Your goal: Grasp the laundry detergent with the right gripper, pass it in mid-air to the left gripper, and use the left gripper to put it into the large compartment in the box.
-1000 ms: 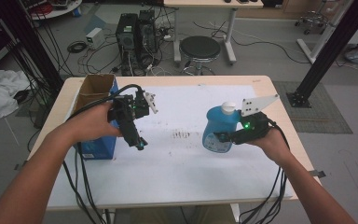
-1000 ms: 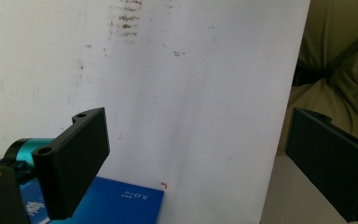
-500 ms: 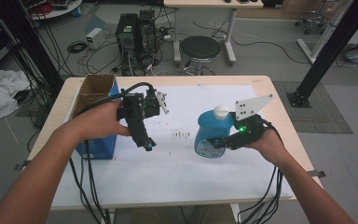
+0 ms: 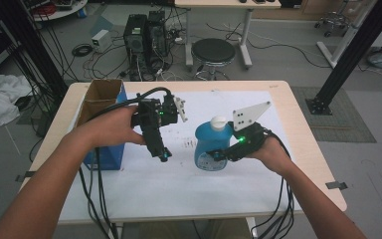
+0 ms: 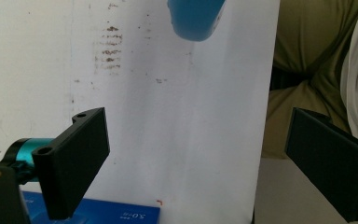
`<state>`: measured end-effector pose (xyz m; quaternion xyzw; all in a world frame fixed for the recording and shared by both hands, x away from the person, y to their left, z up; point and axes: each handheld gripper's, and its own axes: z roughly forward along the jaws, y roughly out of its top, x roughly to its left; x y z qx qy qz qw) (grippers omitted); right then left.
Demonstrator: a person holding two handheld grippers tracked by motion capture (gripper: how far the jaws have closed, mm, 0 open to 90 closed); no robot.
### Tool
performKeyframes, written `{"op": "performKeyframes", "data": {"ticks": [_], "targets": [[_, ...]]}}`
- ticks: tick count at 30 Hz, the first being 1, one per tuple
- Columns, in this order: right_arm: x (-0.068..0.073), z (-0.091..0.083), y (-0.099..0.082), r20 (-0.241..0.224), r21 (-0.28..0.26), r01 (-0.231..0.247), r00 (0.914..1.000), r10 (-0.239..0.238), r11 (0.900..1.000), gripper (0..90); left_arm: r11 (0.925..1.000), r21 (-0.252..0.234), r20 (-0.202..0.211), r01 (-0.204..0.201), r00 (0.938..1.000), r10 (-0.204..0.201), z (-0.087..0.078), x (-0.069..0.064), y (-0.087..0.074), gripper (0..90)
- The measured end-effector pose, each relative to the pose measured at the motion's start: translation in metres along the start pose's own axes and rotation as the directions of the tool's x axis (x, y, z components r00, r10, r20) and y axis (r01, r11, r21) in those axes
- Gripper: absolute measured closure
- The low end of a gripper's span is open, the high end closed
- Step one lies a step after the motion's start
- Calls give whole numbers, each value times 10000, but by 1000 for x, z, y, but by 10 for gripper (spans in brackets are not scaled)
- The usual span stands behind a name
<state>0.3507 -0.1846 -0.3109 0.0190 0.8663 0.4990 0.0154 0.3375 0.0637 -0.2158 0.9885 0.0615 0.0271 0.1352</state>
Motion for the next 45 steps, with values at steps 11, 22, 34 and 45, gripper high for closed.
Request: {"op": "performKeyframes", "data": {"ticks": [11, 22, 34, 45], "targets": [[-4, 25, 9, -224, 375, 182, 9996, -174, 9991, 456, 9998, 163, 237, -96, 9997, 92, 3, 1, 11, 65], [-4, 43, 17, -528, 442, 325, 9982, -301, 9985, 457, 10000, 50, 549, -26, 9985, 23, 1, 4, 19, 65], [-3, 52, 21, -710, 462, 376, 9969, -343, 9982, 457, 9998, 127, 647, -164, 9978, 155, 2, 6, 29, 65], [-4, 58, 31, -808, 554, 498, 9957, -453, 9972, 457, 9996, 160, 684, -231, 9974, 219, 6, 10, 35, 65]]}}
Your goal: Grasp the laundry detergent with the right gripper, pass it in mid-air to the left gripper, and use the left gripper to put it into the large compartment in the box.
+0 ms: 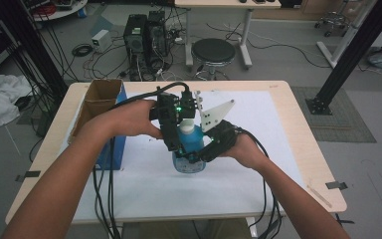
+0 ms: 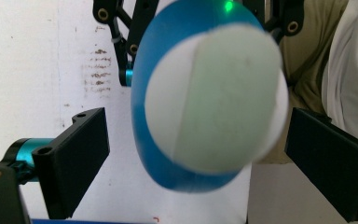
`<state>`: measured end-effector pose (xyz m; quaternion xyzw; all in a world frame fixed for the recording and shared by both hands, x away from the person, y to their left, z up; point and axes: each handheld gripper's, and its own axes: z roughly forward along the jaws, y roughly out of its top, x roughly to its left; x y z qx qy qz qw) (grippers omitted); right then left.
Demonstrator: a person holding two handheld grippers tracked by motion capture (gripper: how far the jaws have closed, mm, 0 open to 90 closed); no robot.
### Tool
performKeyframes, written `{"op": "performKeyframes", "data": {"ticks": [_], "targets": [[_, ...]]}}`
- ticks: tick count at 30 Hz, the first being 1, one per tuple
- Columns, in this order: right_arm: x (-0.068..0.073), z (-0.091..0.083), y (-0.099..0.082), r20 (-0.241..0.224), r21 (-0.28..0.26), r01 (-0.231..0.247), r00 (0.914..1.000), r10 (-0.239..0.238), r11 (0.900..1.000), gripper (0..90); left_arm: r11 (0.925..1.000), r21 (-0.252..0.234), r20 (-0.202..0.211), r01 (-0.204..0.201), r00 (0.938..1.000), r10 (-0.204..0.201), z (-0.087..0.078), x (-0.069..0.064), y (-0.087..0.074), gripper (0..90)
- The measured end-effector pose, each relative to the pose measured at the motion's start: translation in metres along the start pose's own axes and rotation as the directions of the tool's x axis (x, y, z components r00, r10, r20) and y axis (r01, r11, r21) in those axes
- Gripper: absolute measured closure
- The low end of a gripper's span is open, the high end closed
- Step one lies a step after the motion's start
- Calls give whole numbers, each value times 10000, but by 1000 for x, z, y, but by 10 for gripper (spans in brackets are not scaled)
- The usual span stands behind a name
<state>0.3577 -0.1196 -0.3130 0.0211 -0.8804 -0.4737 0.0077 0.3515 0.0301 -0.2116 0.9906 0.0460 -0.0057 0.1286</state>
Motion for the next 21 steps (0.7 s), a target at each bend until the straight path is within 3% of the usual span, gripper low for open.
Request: {"op": "performKeyframes", "data": {"ticks": [13, 21], "targets": [[0, 3, 4, -72, 94, -77, 9999, 77, 9999, 456, 10000, 37, 12, -66, 10000, 66, 4, 3, 3, 65], [0, 2, 4, -108, 20, -73, 9999, 73, 10000, 456, 9997, 16, 141, -260, 9996, 260, 5, 3, 5, 188]]}}
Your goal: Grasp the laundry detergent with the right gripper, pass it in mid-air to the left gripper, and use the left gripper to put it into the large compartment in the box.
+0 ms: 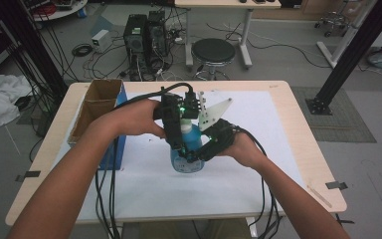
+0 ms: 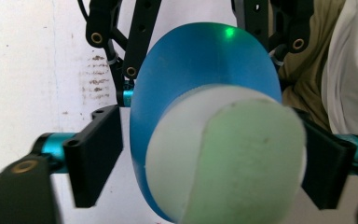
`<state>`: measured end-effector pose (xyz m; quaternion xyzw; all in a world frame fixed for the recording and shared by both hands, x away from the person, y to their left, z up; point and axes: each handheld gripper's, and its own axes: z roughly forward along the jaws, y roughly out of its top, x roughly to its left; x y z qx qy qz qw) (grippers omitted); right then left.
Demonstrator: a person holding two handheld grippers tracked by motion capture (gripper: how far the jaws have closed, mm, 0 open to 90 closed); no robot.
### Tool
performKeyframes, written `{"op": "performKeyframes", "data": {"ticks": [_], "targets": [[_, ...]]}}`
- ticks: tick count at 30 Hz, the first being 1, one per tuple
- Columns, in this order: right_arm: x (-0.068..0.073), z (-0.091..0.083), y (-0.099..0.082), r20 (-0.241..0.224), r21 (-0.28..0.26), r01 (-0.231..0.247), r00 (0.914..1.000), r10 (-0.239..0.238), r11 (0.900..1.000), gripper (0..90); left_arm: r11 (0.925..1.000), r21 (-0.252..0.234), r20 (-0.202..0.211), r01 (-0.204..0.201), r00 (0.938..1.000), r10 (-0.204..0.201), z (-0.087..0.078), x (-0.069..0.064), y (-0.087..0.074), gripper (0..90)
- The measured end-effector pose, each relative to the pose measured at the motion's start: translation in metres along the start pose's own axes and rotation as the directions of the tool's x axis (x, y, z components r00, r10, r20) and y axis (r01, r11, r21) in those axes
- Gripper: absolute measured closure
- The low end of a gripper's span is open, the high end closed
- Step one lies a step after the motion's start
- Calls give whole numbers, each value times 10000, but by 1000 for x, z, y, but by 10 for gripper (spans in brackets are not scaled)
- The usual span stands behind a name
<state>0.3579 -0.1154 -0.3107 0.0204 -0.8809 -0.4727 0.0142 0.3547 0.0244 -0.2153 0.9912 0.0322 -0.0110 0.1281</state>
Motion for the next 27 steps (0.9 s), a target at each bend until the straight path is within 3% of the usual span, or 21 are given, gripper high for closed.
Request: {"op": "performKeyframes", "data": {"ticks": [27], "targets": [[1, 0, 1, -3, -53, -4, 10000, 4, 10000, 455, 9997, -73, 58, -247, 9997, 248, 0, -1, 0, 344]]}}
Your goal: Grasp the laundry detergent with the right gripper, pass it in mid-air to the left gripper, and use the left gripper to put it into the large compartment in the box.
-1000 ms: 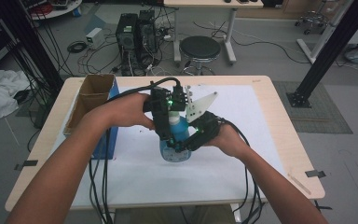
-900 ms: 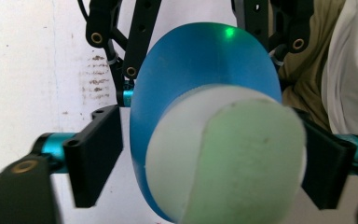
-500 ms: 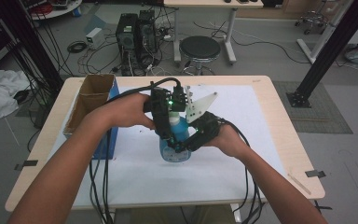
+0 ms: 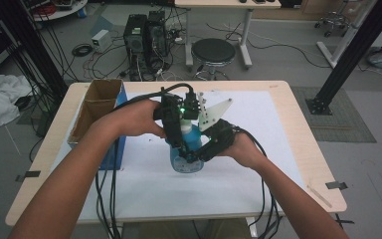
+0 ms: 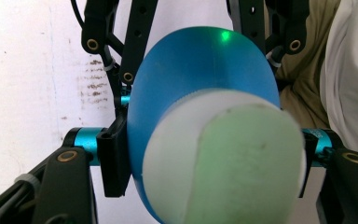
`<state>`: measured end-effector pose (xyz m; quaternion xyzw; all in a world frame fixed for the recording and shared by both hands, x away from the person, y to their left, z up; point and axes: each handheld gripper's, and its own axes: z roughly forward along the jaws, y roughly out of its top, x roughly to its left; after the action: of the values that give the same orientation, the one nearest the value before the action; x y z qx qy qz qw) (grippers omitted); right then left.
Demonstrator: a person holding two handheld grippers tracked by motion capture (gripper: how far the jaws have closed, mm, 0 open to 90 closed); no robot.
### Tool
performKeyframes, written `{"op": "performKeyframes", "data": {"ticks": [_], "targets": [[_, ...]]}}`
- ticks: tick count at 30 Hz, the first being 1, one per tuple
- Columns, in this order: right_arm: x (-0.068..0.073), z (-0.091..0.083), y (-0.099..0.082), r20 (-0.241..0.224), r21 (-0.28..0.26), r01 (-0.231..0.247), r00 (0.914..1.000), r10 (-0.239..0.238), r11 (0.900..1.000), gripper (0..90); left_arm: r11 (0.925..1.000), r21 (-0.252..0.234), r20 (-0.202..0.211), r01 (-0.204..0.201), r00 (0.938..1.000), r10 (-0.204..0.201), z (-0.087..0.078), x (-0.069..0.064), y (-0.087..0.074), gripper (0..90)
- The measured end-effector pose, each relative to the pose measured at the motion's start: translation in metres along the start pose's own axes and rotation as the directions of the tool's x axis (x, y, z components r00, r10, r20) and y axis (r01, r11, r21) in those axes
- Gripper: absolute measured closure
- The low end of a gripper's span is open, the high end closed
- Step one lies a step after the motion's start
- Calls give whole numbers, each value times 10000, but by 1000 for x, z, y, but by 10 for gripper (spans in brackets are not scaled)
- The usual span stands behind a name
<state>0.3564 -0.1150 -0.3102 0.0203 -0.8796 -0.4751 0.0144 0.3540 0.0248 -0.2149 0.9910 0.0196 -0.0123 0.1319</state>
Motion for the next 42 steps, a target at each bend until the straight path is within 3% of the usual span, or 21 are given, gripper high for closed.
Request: {"op": "performKeyframes", "data": {"ticks": [28, 33, 37, 38, 40, 42], "targets": [[2, -2, 1, -106, 17, 208, 9997, -208, 9998, 441, 9993, -97, -18, -359, 9994, 359, -3, -4, 2, 383], [0, -11, -3, -52, 540, 12, 10000, -9, 9985, 219, 9995, 13, -138, -329, 9994, 329, -8, -4, 2, 382], [0, -28, -10, -207, 509, -317, 9993, 327, 9982, 217, 9996, 136, -251, -228, 9994, 231, -10, -2, -1, 382], [-1, -32, -12, -63, 495, -415, 9991, 418, 9979, 214, 9997, 162, -273, -196, 9994, 200, -9, -2, -2, 382], [0, -40, -15, 214, 648, -700, 9974, 688, 9954, 87, 9998, 201, -320, -89, 9994, 95, -10, 0, -5, 382], [0, -48, -18, 427, 724, -821, 9959, 792, 9940, 88, 9998, 208, -348, 58, 9994, -50, -11, 2, -9, 382]]}}
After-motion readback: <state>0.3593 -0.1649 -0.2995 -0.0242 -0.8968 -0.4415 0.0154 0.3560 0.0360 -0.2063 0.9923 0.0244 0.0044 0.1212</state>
